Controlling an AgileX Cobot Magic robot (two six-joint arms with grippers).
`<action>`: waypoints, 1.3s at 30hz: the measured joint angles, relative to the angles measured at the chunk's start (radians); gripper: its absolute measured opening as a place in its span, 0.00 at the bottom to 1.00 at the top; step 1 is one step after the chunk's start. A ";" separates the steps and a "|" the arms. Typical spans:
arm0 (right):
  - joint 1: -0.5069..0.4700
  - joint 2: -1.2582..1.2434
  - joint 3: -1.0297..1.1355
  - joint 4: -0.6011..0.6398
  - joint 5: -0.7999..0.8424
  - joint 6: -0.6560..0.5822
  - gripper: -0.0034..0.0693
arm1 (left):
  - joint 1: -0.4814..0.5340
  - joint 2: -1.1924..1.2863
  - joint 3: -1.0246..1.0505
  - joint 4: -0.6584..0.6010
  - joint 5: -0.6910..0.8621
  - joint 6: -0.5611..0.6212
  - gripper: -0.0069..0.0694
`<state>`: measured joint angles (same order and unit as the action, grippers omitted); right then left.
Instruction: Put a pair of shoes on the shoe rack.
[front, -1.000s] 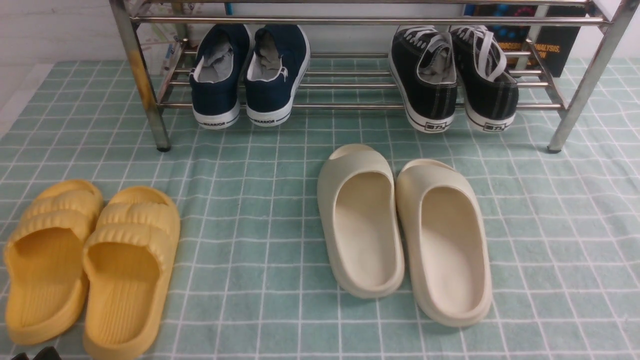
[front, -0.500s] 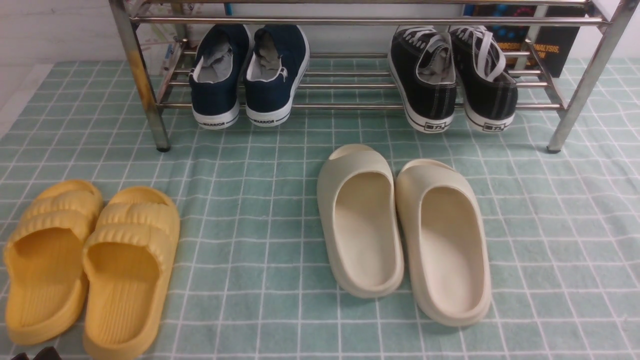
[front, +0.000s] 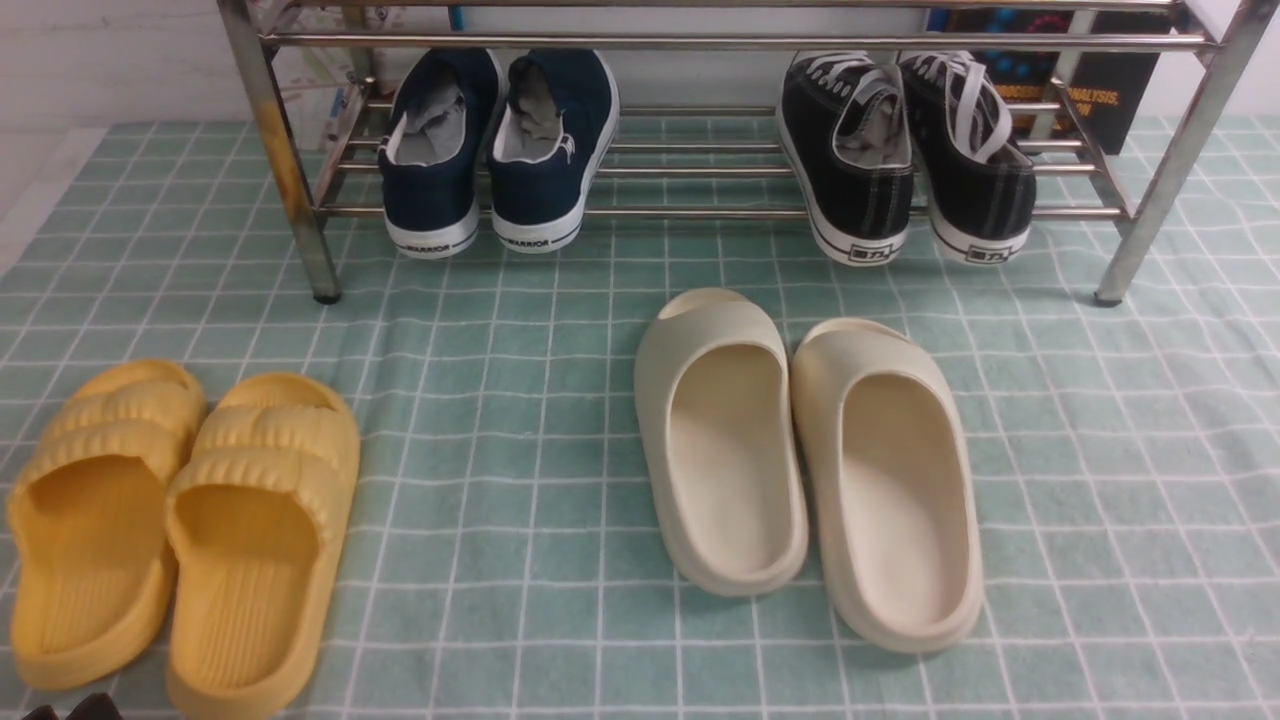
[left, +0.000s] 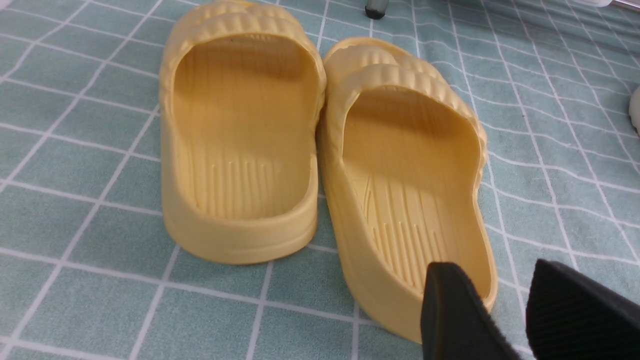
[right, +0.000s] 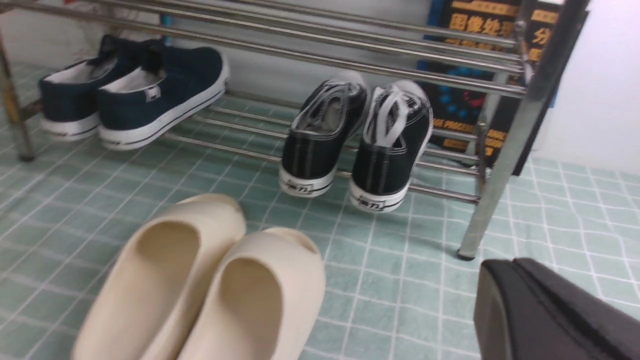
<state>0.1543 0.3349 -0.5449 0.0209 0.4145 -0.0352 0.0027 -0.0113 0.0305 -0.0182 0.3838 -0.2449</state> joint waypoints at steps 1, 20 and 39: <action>-0.032 -0.041 0.105 -0.021 -0.111 0.056 0.04 | 0.000 0.000 0.000 0.000 0.000 0.000 0.40; -0.253 -0.345 0.569 -0.122 -0.068 0.240 0.04 | 0.000 0.000 0.000 0.000 0.000 0.000 0.40; -0.253 -0.345 0.563 -0.123 -0.033 0.240 0.05 | 0.000 0.000 0.000 0.000 0.000 0.000 0.40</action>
<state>-0.0984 -0.0098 0.0176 -0.1024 0.3817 0.2049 0.0027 -0.0113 0.0305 -0.0182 0.3841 -0.2449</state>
